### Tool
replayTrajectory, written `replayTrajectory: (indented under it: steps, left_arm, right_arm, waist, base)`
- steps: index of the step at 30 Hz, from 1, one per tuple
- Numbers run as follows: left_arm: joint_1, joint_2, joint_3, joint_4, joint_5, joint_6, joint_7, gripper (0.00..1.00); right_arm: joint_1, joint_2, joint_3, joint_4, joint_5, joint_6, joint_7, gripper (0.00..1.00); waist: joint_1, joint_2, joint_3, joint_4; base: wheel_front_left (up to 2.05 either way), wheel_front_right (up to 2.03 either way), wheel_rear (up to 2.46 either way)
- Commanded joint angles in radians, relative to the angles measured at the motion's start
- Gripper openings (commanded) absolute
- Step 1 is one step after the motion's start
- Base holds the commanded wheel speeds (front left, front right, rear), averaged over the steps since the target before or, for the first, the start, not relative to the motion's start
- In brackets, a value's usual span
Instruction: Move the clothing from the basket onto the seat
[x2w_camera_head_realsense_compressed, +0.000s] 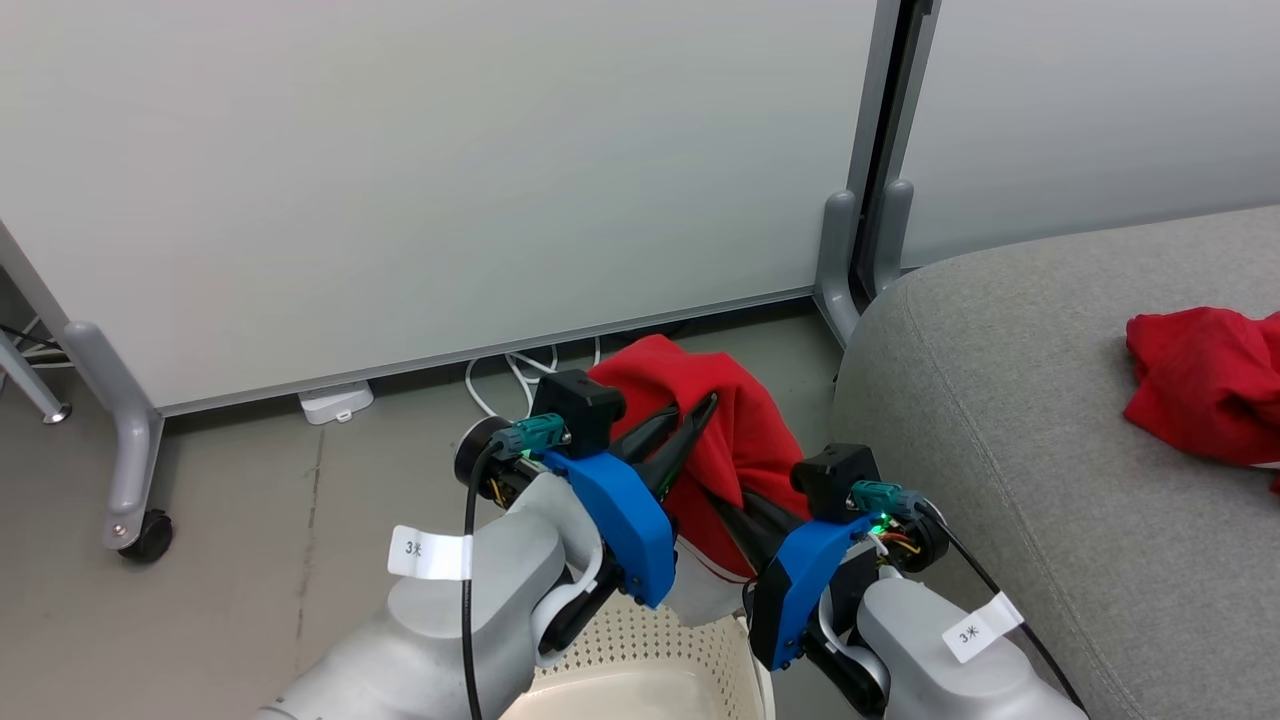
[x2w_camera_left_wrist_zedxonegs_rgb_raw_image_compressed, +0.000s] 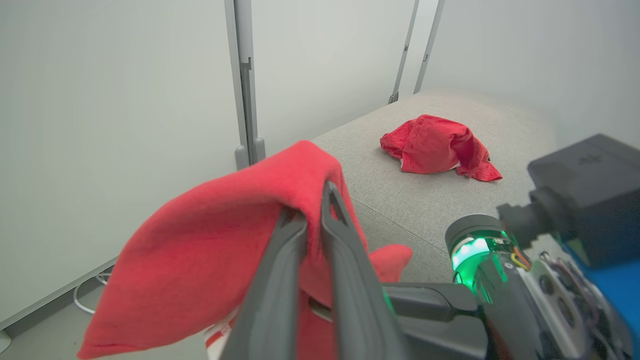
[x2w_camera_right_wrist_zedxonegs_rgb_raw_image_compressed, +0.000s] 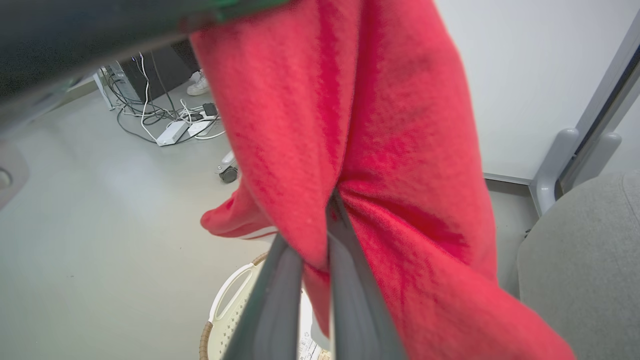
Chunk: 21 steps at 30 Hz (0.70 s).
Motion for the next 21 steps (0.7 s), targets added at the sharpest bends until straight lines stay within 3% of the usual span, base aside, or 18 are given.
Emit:
replayTrajectory:
  steps: [1, 20, 21]
  left_arm:
    - [0.001, 0.004, 0.005, -0.001, -0.002, -0.001, -0.008, 0.00]
    - [0.005, 0.005, 0.004, 0.008, 0.001, -0.001, -0.008, 0.00]
    - [0.003, 0.006, 0.015, 0.006, 0.009, -0.001, -0.008, 0.33]
  right_arm:
    - [-0.007, -0.003, 0.004, 0.008, 0.007, 0.000, -0.006, 0.00]
    - [-0.023, -0.003, 0.022, 0.022, 0.010, 0.000, -0.014, 0.00]
    - [-0.023, -0.003, 0.020, 0.024, 0.009, 0.000, -0.015, 0.00]
  waist:
    - [0.0000, 0.0000, 0.000, -0.001]
    - [0.0000, 0.0000, 0.001, -0.005]
    - [0.0000, 0.0000, 0.001, -0.004]
  base:
    - [0.00, 0.00, 0.00]
    - [0.00, 0.00, 0.00]
    - [0.00, 0.00, 0.00]
